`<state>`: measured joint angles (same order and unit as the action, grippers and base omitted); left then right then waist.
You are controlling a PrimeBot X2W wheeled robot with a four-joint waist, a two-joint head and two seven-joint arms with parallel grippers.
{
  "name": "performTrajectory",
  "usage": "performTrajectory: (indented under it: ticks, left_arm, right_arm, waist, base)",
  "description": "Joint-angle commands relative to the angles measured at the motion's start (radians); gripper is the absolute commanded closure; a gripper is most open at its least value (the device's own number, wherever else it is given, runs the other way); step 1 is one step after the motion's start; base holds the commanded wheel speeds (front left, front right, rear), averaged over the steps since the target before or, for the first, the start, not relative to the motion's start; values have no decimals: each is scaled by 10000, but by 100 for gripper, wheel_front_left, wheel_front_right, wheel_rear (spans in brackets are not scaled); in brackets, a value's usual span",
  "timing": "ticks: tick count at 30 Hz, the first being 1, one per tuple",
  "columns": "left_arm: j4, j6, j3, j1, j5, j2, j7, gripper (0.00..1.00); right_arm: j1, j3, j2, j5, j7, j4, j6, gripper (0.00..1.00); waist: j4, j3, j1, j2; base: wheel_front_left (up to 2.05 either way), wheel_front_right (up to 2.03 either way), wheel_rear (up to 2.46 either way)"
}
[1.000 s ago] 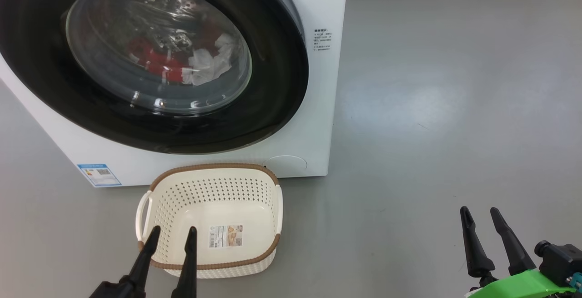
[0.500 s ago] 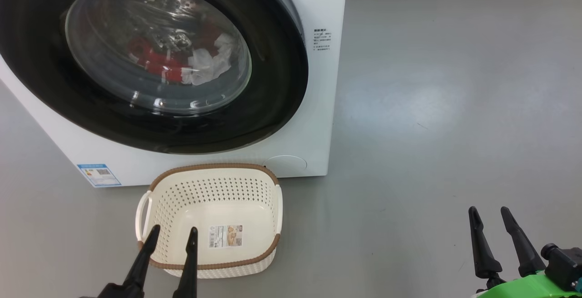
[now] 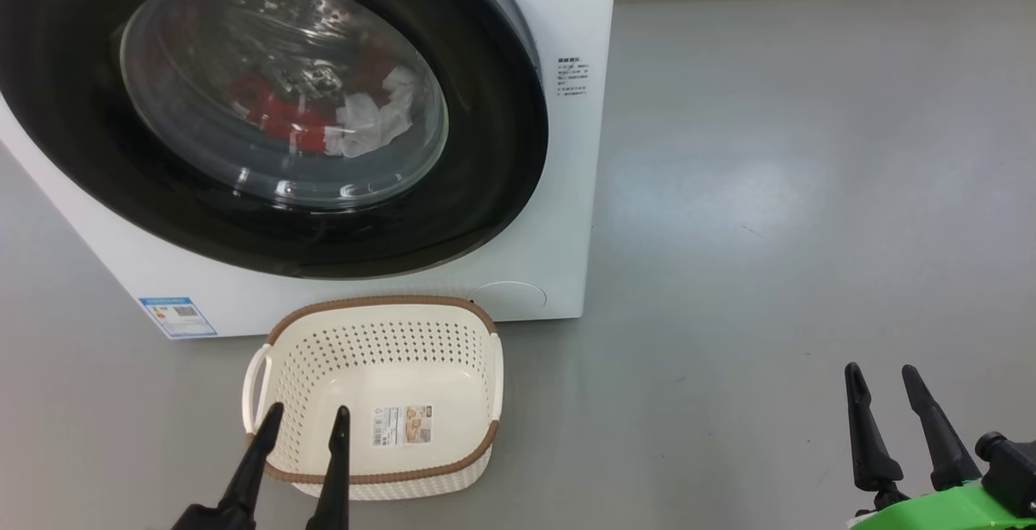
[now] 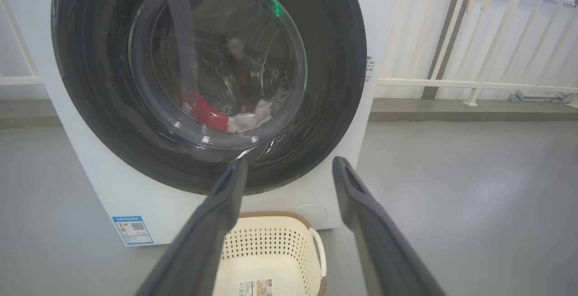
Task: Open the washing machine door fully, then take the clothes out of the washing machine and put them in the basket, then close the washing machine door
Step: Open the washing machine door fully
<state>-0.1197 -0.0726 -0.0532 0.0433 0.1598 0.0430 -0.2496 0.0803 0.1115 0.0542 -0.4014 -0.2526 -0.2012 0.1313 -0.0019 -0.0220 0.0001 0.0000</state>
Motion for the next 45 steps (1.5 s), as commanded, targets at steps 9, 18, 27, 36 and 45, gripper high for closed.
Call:
performTrajectory:
  ticks: [9, 18, 27, 36, 45]
  left_arm:
    - [294, -118, 229, -141, 93, 72, -122, 0]
    - [335, -156, -5, -381, 155, 72, -122, 0]
    - [376, -132, -311, -860, 321, 72, -122, 0]
    - [379, -55, -748, -1557, 656, 72, -122, 0]
    - [389, 56, -1137, -2062, 975, 72, -122, 0]
  right_arm:
    - [-773, -504, 11, -1684, -91, 521, -6, 100]
    - [-2607, -956, -12, -2910, -91, 519, -6, 100]
    - [-4804, -1478, 457, -3659, -91, 333, -6, 100]
    - [-6695, -2250, 1048, -5104, -92, -249, -6, 100]
    - [-8235, -3358, 1848, -7069, 25, -1070, -6, 100]
  waist:
    - [113, -100, 0, 0]
    - [411, -439, 0, 0]
    - [1087, -1175, 0, 0]
    - [1756, -2185, 0, 0]
    - [2259, -2941, 0, 0]
  base:
    - [0, 0, 0]
    - [0, 0, 0]
    - [0, 0, 0]
    - [0, 0, 0]
    - [0, 0, 0]
